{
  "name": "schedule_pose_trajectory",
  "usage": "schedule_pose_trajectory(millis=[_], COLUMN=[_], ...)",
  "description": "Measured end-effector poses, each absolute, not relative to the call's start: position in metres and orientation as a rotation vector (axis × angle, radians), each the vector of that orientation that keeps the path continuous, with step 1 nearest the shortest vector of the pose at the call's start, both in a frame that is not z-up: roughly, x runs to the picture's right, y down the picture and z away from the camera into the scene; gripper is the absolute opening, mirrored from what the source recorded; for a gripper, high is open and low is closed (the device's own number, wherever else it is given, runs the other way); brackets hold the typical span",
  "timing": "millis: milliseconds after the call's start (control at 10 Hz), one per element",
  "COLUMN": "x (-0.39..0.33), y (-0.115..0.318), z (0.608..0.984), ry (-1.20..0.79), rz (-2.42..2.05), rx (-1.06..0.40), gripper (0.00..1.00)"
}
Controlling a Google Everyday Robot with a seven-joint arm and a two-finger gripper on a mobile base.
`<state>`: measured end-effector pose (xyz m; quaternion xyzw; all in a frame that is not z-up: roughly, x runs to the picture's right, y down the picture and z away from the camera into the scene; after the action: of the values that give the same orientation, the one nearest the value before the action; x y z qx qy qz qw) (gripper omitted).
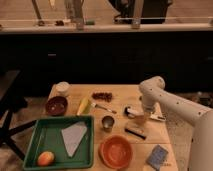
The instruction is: Place brush in metal cup
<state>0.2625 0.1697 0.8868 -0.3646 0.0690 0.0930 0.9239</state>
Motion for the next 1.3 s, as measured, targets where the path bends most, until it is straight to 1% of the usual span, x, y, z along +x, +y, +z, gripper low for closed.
schedule_pose_trajectory(millis=[100,900,1300], x=[0.262,0.241,0.203], y=[0.167,0.126,0.116], z=[0.884,0.830,0.801], ry=[0.131,-0.010,-0.061], rz=[0.190,0.194,0.106], rx=[-0.742,-0.674,-0.714], gripper=[0.00,0.00,0.00])
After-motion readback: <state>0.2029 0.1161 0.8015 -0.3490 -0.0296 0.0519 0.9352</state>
